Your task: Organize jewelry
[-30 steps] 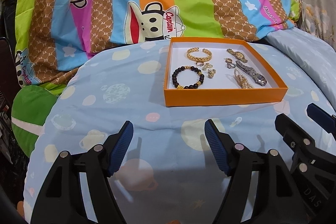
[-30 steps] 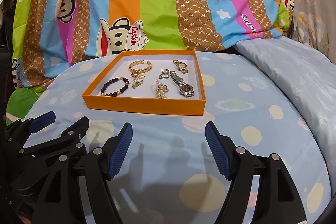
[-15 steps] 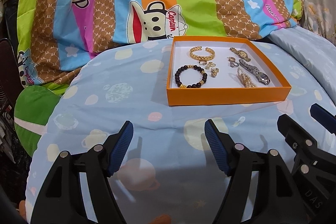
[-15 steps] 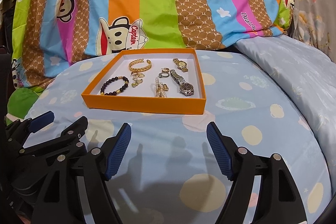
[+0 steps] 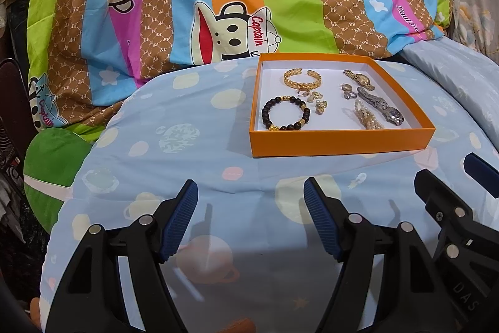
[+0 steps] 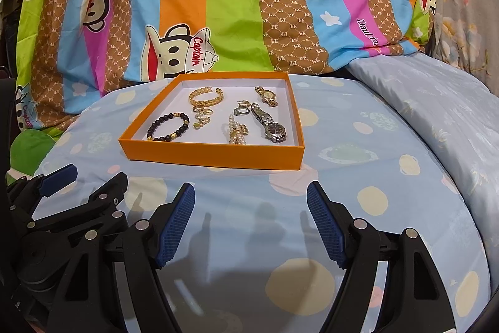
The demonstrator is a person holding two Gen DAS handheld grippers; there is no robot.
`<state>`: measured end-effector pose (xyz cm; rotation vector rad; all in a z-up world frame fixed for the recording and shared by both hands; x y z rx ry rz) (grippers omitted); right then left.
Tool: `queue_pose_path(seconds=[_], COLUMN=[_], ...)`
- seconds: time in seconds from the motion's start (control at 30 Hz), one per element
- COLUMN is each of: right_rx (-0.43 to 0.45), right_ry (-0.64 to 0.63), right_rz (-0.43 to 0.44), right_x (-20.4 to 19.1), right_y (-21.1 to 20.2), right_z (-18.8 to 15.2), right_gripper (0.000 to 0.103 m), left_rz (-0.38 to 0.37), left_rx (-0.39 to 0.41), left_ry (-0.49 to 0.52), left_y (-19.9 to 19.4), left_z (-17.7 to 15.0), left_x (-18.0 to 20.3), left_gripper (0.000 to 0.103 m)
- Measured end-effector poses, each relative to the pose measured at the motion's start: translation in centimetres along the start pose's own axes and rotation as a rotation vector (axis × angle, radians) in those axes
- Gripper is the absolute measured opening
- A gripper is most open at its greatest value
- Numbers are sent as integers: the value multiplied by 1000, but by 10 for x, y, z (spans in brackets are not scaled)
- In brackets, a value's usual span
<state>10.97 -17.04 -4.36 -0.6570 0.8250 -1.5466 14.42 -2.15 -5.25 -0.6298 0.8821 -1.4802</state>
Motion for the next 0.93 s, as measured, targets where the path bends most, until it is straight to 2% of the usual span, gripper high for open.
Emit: queue_pose_path(seconds=[0.47,0.93], right_rx=[0,-4], right_ry=[-1,-3], right_rz=[0,-6], right_x=[0,2], right_y=[0,1], right_z=[0,-2], right_gripper=[73,73], left_rz=[-11,8], left_rx=[-8,-1], left_ry=[0,2], left_y=[3,0], left_z=[-1,0], left_x=[-1,-2], left_gripper=[68,66])
Point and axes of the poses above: each gripper's, at about its wrist camera, not at the fingertips, and y roughly the way its jaws point, x to its right, z to its top, the point moved 9 cm from there along y, roughly the way its jaws point, and after that the axes turned 13 degrees about -x, right-handed, at the moved point
